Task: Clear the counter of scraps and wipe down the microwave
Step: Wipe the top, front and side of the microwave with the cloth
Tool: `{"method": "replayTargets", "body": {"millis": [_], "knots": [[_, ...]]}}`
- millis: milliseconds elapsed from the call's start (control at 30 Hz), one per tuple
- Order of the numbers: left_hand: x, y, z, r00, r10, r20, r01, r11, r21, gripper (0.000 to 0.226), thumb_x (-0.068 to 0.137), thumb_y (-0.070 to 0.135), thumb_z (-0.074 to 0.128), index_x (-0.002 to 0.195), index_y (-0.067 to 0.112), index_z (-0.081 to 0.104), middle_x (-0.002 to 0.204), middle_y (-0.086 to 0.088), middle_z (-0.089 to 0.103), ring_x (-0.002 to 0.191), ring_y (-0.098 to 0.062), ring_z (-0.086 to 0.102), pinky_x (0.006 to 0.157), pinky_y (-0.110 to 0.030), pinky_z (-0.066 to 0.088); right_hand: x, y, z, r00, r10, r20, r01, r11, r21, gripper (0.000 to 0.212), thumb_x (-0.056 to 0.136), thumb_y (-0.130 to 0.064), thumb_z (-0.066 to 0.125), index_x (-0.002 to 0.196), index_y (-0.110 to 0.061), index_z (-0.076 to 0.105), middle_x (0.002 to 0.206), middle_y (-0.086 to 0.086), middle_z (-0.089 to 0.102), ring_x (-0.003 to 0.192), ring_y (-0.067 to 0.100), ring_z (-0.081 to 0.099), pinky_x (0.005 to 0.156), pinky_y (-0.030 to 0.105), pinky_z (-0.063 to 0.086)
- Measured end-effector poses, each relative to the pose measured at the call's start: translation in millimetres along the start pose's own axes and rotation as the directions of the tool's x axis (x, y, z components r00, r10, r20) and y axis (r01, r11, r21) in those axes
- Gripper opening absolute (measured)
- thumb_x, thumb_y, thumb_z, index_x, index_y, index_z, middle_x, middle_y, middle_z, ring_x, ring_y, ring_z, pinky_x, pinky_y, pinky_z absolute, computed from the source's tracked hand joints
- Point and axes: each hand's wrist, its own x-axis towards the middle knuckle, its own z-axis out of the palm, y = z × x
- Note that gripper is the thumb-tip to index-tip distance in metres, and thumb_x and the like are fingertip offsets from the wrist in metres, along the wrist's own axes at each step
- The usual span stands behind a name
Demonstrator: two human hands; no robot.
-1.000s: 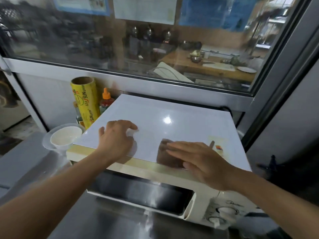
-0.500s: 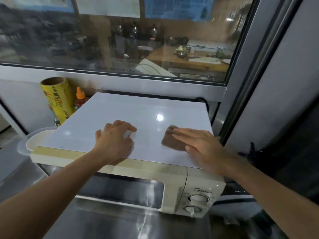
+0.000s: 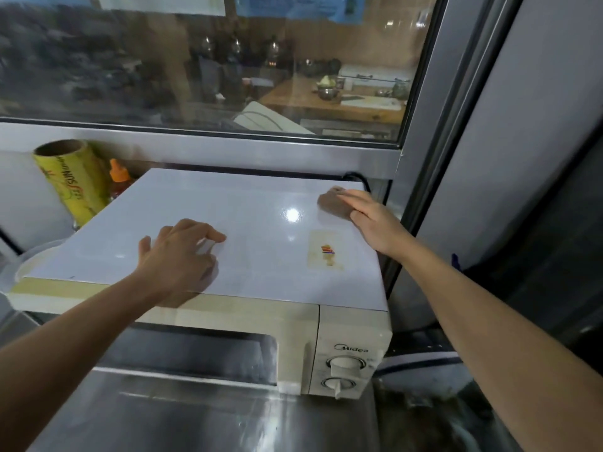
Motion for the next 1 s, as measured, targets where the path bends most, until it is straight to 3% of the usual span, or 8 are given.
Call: {"method": "replayTargets", "body": {"millis": [233, 367, 467, 533, 600, 667, 767, 1000], "knots": [[-2.5, -0.2, -3.7, 0.999, 0.038, 0.032, -0.036, 0.998, -0.048, 0.029, 0.090, 0.021, 0.054, 0.118, 0.030, 0.057, 0.141, 0.002, 0.045, 0.130, -0.025, 0.038, 0.108, -0.053, 0.026, -120.5, -46.9, 7.5, 0.993, -0.102, 0.061, 0.102, 0.995, 0.006, 0.051, 0.090, -0.017, 0.031, 0.139, -0.019, 0.044, 0.145, -0.009, 0.038, 0.133, 0.001, 0.028, 0.112, 0.024, 0.022], [-25.9, -13.9, -8.4, 0.987, 0.162, -0.009, -0.162, 0.985, -0.060, 0.033, 0.088, 0.034, 0.048, 0.119, 0.030, 0.058, 0.141, 0.004, 0.046, 0.132, -0.023, 0.036, 0.107, -0.051, 0.024, -169.6, -75.4, 11.3, 0.982, -0.130, 0.133, 0.150, 0.978, -0.146, 0.059, 0.089, -0.028, 0.026, 0.147, -0.019, 0.030, 0.150, -0.008, 0.025, 0.137, 0.005, 0.023, 0.113, 0.035, 0.029], [-38.0, -30.5, -18.5, 0.983, 0.181, 0.029, -0.180, 0.983, -0.044, 0.047, 0.078, 0.046, 0.037, 0.118, 0.034, 0.059, 0.138, 0.006, 0.048, 0.130, -0.023, 0.036, 0.105, -0.050, 0.023, -168.2, -92.1, -9.8, 0.943, -0.022, 0.333, 0.086, 0.980, -0.179, 0.065, 0.093, -0.026, 0.034, 0.151, -0.029, 0.006, 0.153, -0.021, 0.003, 0.137, -0.003, 0.011, 0.115, 0.032, 0.024], [-38.7, -42.0, -21.4, 0.981, 0.190, 0.030, -0.189, 0.981, -0.040, 0.035, 0.086, 0.042, 0.042, 0.117, 0.039, 0.057, 0.138, 0.006, 0.049, 0.127, -0.025, 0.039, 0.105, -0.051, 0.025, -161.5, -92.8, -28.7, 0.887, 0.094, 0.451, -0.056, 0.994, -0.097, 0.076, 0.093, -0.013, 0.044, 0.147, -0.043, 0.000, 0.150, -0.032, -0.009, 0.137, -0.002, 0.013, 0.111, 0.030, 0.032], [-38.3, -49.8, -19.0, 0.976, 0.216, 0.020, -0.215, 0.976, -0.023, 0.033, 0.093, 0.026, 0.048, 0.123, 0.038, 0.055, 0.141, 0.008, 0.046, 0.129, -0.024, 0.037, 0.105, -0.050, 0.025, -160.0, -90.8, -40.1, 0.885, 0.115, 0.451, -0.113, 0.993, -0.032, 0.088, 0.088, 0.001, 0.050, 0.143, -0.054, 0.010, 0.146, -0.040, -0.013, 0.140, -0.003, 0.007, 0.109, 0.032, 0.036], [-38.3, -53.8, -14.1, 0.974, 0.224, 0.022, -0.224, 0.975, 0.003, 0.041, 0.093, 0.021, 0.047, 0.130, 0.039, 0.050, 0.145, 0.010, 0.040, 0.133, -0.022, 0.030, 0.107, -0.048, 0.019, -164.5, -86.2, -39.0, 0.882, 0.115, 0.456, -0.100, 0.993, -0.057, 0.090, 0.086, 0.007, 0.052, 0.139, -0.057, 0.019, 0.144, -0.044, -0.007, 0.139, -0.012, 0.002, 0.116, 0.032, 0.025], [-36.2, -56.2, -10.1, 0.973, 0.228, 0.023, -0.227, 0.974, -0.013, 0.041, 0.094, 0.022, 0.045, 0.131, 0.039, 0.048, 0.146, 0.010, 0.038, 0.133, -0.024, 0.028, 0.106, -0.049, 0.019, -170.8, -81.7, -26.5, 0.912, 0.103, 0.396, -0.035, 0.984, -0.175, 0.086, 0.087, -0.002, 0.059, 0.141, -0.053, 0.016, 0.142, -0.045, -0.003, 0.134, -0.021, 0.001, 0.118, 0.026, 0.013], [-35.9, -54.2, -8.8, 0.977, 0.212, 0.030, -0.213, 0.977, 0.010, 0.042, 0.094, 0.021, 0.044, 0.133, 0.036, 0.046, 0.147, 0.008, 0.037, 0.131, -0.026, 0.029, 0.107, -0.049, 0.021, -167.4, -101.7, 18.1, 0.989, 0.075, 0.129, 0.000, 0.864, -0.503, 0.079, 0.086, -0.028, 0.064, 0.149, -0.022, 0.017, 0.151, -0.001, 0.017, 0.135, 0.014, 0.014, 0.114, 0.038, 0.025]]}}
